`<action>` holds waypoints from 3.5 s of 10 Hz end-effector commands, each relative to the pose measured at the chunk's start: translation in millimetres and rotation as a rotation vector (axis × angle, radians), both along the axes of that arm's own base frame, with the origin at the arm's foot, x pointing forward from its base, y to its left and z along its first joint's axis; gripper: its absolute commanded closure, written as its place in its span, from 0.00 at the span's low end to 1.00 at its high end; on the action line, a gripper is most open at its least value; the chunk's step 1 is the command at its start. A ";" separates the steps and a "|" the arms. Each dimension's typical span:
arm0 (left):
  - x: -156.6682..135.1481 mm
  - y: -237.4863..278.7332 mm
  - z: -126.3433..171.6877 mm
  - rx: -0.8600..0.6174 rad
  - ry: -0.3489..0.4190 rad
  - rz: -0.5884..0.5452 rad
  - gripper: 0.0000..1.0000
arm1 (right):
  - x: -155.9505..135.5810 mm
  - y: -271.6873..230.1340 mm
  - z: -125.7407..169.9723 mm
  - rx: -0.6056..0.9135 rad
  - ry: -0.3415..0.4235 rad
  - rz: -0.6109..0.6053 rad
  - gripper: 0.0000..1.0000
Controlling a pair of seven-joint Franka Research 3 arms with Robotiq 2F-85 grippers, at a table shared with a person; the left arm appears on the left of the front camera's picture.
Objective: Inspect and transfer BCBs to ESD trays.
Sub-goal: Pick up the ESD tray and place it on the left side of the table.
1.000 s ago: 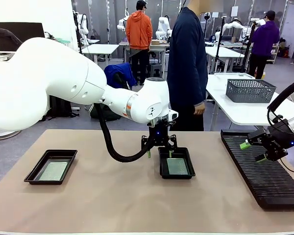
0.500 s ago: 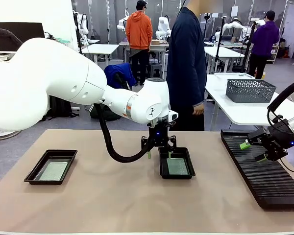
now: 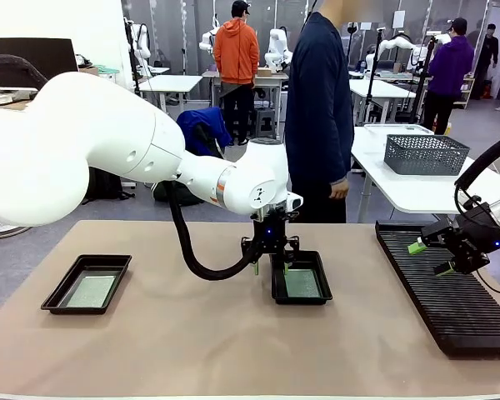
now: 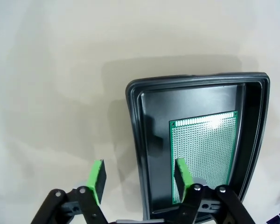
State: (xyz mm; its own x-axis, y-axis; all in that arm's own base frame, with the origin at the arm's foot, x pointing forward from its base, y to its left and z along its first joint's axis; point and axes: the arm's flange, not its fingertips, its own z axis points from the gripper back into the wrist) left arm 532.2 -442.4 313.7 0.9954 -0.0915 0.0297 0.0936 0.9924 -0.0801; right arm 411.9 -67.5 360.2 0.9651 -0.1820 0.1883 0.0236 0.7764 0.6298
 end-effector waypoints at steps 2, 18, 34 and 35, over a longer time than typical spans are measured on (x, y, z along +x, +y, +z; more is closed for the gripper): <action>0.5 2.4 1.3 -0.006 -0.020 -0.011 0.38 | 0.0 0.5 2.0 0.000 0.011 -0.019 0.00; 1.5 -0.5 0.6 -0.006 -0.007 -0.003 1.00 | 0.0 0.5 2.0 0.000 0.011 -0.019 0.00; -3.2 87.0 -3.7 -0.287 -0.036 -0.043 0.97 | 0.0 0.5 2.0 0.000 0.011 -0.019 0.00; -7.5 100.5 -1.0 -0.308 -0.046 -0.048 0.97 | 0.0 0.5 2.0 0.000 0.011 -0.019 0.00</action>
State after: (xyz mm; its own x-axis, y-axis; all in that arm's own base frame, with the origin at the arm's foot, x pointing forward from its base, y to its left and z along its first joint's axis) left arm 542.5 -364.0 308.2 0.9902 -0.1051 0.0917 0.1297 0.9355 -0.3287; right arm 411.9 -67.6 360.3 0.9650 -0.1824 0.1884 0.0238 0.7764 0.6298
